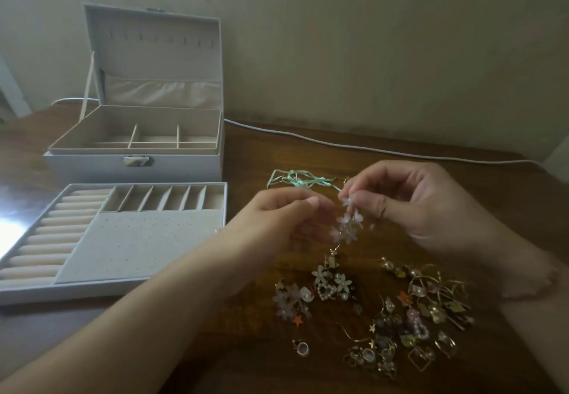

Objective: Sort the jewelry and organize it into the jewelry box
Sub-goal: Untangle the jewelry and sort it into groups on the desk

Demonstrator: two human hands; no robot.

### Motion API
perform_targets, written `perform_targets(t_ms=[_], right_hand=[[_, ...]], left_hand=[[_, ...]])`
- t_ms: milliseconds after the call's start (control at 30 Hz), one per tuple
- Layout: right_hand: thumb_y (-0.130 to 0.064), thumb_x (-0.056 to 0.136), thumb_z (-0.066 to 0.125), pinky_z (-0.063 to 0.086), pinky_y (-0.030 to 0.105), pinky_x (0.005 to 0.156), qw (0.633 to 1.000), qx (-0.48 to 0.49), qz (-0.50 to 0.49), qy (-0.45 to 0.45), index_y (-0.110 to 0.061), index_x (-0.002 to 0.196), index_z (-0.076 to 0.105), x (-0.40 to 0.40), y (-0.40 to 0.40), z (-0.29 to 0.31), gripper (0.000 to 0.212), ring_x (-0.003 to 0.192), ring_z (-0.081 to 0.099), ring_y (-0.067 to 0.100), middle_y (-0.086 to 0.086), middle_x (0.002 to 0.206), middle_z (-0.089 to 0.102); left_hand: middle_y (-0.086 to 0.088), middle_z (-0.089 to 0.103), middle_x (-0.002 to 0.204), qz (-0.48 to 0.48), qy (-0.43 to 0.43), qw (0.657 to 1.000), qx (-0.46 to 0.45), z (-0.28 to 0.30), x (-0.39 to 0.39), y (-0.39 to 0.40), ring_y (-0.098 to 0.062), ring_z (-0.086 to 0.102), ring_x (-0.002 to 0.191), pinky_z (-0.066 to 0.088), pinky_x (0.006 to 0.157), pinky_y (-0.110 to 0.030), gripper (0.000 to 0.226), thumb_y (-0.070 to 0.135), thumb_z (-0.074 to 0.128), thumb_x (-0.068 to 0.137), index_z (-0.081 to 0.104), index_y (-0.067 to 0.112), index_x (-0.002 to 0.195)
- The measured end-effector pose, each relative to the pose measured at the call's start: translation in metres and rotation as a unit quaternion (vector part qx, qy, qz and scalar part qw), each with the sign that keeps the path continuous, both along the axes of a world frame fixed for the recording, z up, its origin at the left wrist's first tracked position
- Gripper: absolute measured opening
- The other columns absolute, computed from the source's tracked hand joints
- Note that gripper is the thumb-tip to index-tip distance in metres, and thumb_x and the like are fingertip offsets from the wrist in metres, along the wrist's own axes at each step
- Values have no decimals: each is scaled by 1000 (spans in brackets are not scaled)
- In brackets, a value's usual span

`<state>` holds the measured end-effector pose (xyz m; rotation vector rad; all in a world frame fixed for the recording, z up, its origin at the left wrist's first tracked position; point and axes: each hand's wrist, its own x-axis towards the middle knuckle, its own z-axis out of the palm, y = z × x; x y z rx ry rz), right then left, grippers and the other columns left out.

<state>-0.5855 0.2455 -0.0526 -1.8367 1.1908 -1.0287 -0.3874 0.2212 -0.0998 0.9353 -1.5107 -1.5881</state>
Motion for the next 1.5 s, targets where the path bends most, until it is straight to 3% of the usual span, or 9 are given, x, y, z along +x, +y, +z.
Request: perform_targets(t_ms=[100, 267, 367, 600, 833, 1033, 1300, 1433, 1500], right_hand=[[-18, 81, 62, 56, 31, 63, 989, 77, -12, -125, -14, 85, 67, -2, 0, 2, 7, 76, 67, 20, 13, 91, 73], [-16, 99, 43, 58, 40, 72, 928, 192, -65, -312, -12, 95, 53, -27, -9, 5, 12, 80, 69, 27, 12, 85, 70], [-20, 100, 42, 54, 30, 53, 906, 233, -107, -338, -15, 85, 53, -61, -29, 5, 19, 59, 57, 16, 3, 73, 59], [-13, 99, 46, 48, 30, 60, 905, 321, -278, -19, -8, 115, 55, -131, -79, -7, 19, 65, 55, 18, 16, 95, 61], [-12, 95, 55, 45, 24, 47, 894, 198, -301, 265, -18, 96, 65, -135, -100, -27, 11, 64, 59, 16, 8, 90, 67], [-20, 89, 66, 50, 30, 78, 872, 86, -304, 375, -28, 95, 64, -131, -99, -40, 10, 95, 60, 17, 0, 107, 64], [-46, 89, 59, 53, 35, 69, 755, 23, -316, 574, -25, 115, 62, -95, -78, -19, 34, 93, 60, 22, 0, 108, 63], [-45, 83, 61, 46, 20, 66, 917, -95, -72, 380, -37, 93, 68, -13, -11, 7, 14, 84, 58, 1, -20, 92, 63], [-47, 84, 62, 46, 16, 69, 923, -57, 60, 376, -39, 91, 69, 30, 26, 6, 12, 85, 56, -2, -22, 92, 60]], left_hand=[[-15, 73, 104, -75, 56, 994, 62, 1, -1, 4, -29, 70, 92, 55, 85, -42, 29, 30, 52, 96, 72, 10, 104], [-9, 74, 93, -12, -66, 997, -25, -1, -2, 4, -22, 70, 82, 56, 73, -31, 20, 13, 52, 98, 72, 16, 101], [-9, 74, 89, -1, -48, 999, -23, -2, 0, 2, -20, 70, 78, 54, 70, -30, 22, 11, 54, 97, 75, 17, 95], [-11, 72, 85, 17, 33, 999, 26, -6, -2, -3, -18, 66, 71, 52, 70, -33, 20, 23, 62, 76, 78, 18, 85], [-8, 74, 82, 33, -27, 999, -33, -8, -6, -1, -17, 65, 70, 53, 70, -33, 19, 14, 62, 88, 78, 24, 84], [-9, 70, 89, -14, 90, 991, 101, -1, 0, -5, -17, 66, 69, 57, 65, -29, 27, 24, 75, 68, 76, 12, 92], [-4, 65, 84, 38, 162, 968, 187, 6, -2, -6, -13, 60, 62, 52, 59, -24, 17, 14, 53, 95, 68, 9, 100], [-5, 63, 81, 78, 237, 946, 206, 6, 3, -12, -13, 60, 62, 52, 60, -24, 14, 11, 56, 91, 67, 8, 98], [-4, 61, 78, 91, 270, 935, 210, 8, 4, -14, -13, 59, 62, 51, 62, -25, 14, 10, 53, 91, 65, 8, 98]])
